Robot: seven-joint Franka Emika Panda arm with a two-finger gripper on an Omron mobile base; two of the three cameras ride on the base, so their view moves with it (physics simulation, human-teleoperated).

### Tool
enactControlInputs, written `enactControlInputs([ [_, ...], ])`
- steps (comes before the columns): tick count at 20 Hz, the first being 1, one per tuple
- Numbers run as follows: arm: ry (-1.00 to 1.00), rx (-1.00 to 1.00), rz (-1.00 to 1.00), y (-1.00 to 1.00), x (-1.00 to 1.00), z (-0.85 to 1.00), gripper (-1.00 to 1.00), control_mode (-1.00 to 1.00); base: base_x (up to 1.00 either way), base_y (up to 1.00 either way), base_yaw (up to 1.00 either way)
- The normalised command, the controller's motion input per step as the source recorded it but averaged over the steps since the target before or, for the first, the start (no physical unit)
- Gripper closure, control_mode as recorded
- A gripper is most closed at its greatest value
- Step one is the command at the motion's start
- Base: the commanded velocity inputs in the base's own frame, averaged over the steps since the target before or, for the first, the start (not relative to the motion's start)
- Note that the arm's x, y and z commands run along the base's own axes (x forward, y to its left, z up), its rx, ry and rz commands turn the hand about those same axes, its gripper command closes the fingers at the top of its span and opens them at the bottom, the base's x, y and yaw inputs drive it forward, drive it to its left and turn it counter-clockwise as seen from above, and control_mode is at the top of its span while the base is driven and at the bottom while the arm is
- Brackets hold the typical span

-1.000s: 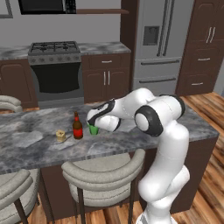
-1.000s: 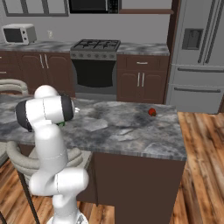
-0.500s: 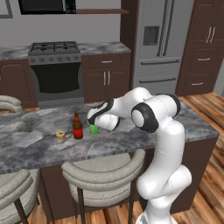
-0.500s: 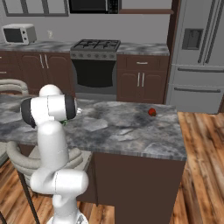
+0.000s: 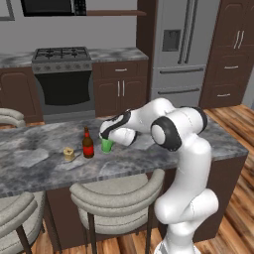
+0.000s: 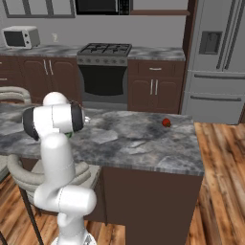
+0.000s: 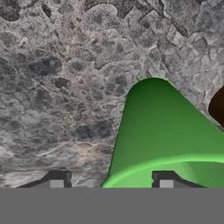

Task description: Open the cabinet directly in front. Then move the beer and the cup to the dining counter with the candle on it.

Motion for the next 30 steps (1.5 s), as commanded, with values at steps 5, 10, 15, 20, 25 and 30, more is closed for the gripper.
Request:
enactControlInputs([
  [5, 0.00, 0.00, 0.00, 0.00, -0.20, 0.00, -1.00, -1.00, 0.00, 0.00, 0.00],
  [10, 0.00, 0.00, 0.00, -0.09, -0.12, 0.29, -1.00, -1.00, 0.00, 0.00, 0.00],
  [15, 0.00, 0.00, 0.00, -0.20, -0.02, 0.57, -1.00, -1.00, 0.00, 0.00, 0.00],
  [20, -0.03, 0.00, 0.01, -0.41, -0.35, 0.70, -1.00, -1.00, 0.00, 0.00, 0.00],
  [25, -0.21, 0.00, 0.07, -0.62, -0.68, 0.84, -1.00, -1.00, 0.00, 0.00, 0.00],
  [30, -0.31, 0.01, 0.11, -0.71, -0.78, 0.93, -1.00, -1.00, 0.00, 0.00, 0.00],
])
